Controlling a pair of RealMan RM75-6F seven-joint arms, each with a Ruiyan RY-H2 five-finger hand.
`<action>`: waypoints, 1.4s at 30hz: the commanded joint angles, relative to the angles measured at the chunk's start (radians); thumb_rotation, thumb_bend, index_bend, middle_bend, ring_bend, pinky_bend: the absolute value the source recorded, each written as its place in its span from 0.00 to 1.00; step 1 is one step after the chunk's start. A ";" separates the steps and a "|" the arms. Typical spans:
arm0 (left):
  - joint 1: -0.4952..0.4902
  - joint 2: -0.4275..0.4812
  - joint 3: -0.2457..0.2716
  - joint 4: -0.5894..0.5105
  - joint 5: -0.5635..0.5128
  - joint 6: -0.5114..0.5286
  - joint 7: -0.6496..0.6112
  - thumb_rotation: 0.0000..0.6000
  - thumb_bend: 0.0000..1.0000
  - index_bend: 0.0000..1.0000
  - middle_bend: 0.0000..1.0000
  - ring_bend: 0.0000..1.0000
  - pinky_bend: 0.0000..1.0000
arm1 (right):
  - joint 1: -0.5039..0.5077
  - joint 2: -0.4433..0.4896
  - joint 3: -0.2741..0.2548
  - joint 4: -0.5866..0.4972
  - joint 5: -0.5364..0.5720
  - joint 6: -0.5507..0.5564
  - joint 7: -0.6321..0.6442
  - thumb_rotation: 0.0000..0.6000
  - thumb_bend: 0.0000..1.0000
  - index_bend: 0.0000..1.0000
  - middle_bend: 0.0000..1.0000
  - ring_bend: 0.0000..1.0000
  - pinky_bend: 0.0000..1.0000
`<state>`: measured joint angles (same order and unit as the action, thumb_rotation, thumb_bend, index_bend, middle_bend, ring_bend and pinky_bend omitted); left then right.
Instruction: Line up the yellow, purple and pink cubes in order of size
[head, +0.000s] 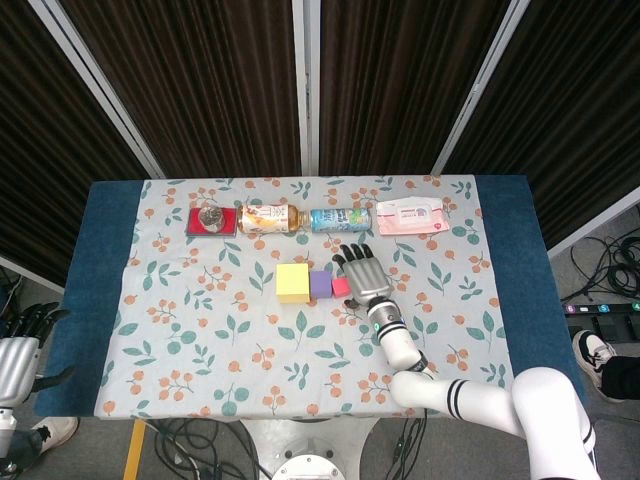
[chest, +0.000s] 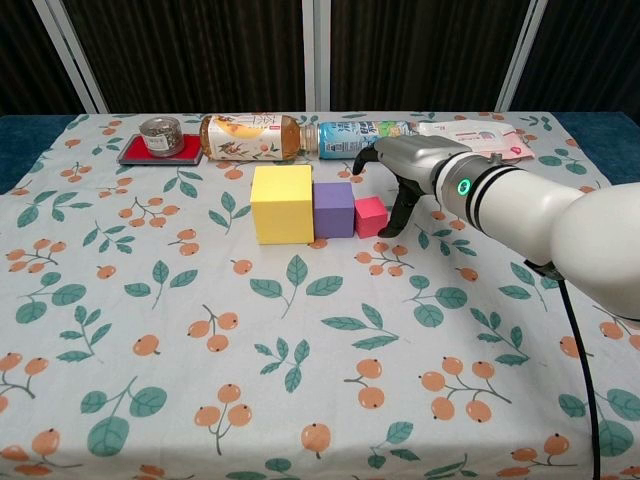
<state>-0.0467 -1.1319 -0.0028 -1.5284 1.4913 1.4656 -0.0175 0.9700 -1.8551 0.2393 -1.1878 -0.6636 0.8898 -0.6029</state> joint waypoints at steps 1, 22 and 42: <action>0.000 0.000 0.000 0.000 -0.001 0.000 -0.001 1.00 0.01 0.26 0.25 0.14 0.19 | 0.008 -0.019 0.007 0.026 -0.002 -0.008 0.003 1.00 0.06 0.18 0.05 0.00 0.00; 0.006 -0.003 0.004 0.015 -0.005 -0.005 -0.025 1.00 0.01 0.26 0.25 0.14 0.19 | 0.035 -0.093 0.047 0.138 -0.019 -0.028 0.000 1.00 0.06 0.18 0.05 0.00 0.00; 0.005 -0.004 0.004 0.015 -0.001 -0.006 -0.025 1.00 0.01 0.26 0.25 0.14 0.19 | -0.023 0.021 0.021 0.039 -0.066 -0.005 -0.002 1.00 0.06 0.18 0.05 0.00 0.00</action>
<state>-0.0414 -1.1364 0.0010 -1.5135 1.4899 1.4595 -0.0425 0.9499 -1.8394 0.2601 -1.1461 -0.7326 0.8848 -0.6030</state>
